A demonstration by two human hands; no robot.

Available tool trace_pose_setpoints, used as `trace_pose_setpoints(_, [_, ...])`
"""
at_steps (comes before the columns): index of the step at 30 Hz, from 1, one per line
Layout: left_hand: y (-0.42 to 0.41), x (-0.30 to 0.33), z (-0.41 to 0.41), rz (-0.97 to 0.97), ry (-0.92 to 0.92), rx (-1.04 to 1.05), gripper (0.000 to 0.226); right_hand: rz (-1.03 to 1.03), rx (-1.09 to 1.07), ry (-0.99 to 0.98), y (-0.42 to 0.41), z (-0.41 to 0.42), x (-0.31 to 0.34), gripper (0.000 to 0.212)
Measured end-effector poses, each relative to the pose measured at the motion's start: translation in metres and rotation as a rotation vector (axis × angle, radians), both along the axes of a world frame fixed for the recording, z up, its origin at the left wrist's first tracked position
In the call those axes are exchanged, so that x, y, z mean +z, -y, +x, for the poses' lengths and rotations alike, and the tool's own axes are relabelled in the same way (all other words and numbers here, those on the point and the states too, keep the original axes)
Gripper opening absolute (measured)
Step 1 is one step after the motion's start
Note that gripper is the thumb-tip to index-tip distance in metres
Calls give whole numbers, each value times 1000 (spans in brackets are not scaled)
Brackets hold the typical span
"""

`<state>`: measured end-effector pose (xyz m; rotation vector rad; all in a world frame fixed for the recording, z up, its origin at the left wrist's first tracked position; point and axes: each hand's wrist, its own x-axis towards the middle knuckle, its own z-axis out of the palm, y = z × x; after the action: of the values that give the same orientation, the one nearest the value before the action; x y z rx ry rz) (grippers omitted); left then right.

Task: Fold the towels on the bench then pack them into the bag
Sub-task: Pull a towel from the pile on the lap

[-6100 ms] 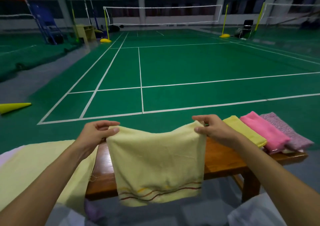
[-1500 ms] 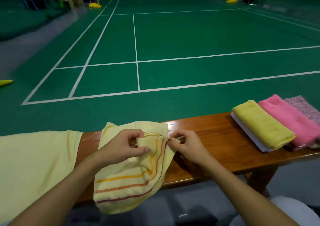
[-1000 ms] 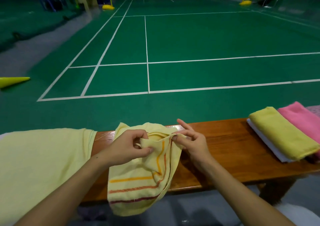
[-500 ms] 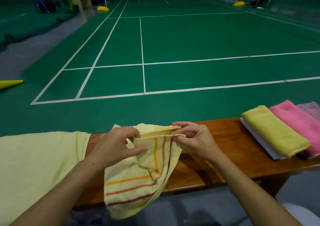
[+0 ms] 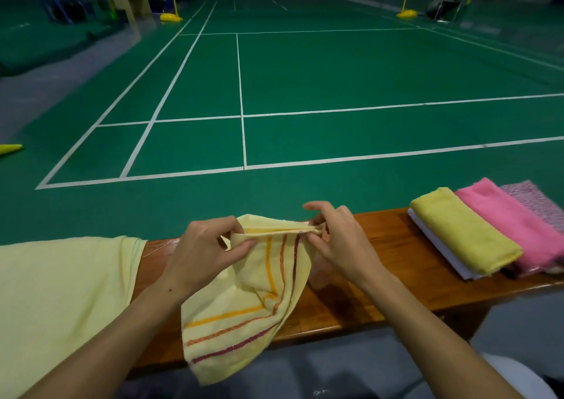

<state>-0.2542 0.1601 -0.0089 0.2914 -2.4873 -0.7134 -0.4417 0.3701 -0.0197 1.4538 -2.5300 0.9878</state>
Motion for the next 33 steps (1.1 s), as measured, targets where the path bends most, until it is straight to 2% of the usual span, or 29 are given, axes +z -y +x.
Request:
trace_pose_setpoints(2, [-4, 4, -3, 79, -19, -33, 26, 35, 18, -25, -4, 0, 4, 22])
trace_pose_setpoints(4, [-10, 10, -5, 141, -54, -60, 20, 11, 42, 38, -8, 2, 10, 13])
trace_pose_setpoints(7, [-12, 27, -5, 192, -150, -61, 19, -144, 94, 222, -12, 9, 28, 9])
trace_pose_setpoints(9, [-14, 45, -2, 248, -215, -74, 26, -272, 100, 328, -12, 14, 44, 7])
trace_pose_setpoints(12, [-17, 76, 4, 388, -294, -63, 39, -445, 105, 354, -7, 23, 74, 10])
trace_pose_setpoints(15, [-14, 106, 8, 450, -368, -24, 24, -534, 137, 339, -4, 30, 111, 13])
trace_pose_setpoints(18, [-17, 131, 18, 425, -419, -34, 17, -546, 151, 324, -5, 32, 140, 13])
trace_pose_setpoints(21, [-27, 147, 32, 398, -386, -72, 9, -516, 156, 307, -14, 38, 157, 12])
trace_pose_setpoints(28, [-51, 167, 63, 460, -387, -112, 11, -521, 209, 287, -45, 65, 179, 14])
trace_pose_setpoints(33, [-62, 177, 73, 541, -400, -164, 13, -587, 226, 349, -58, 73, 188, 19])
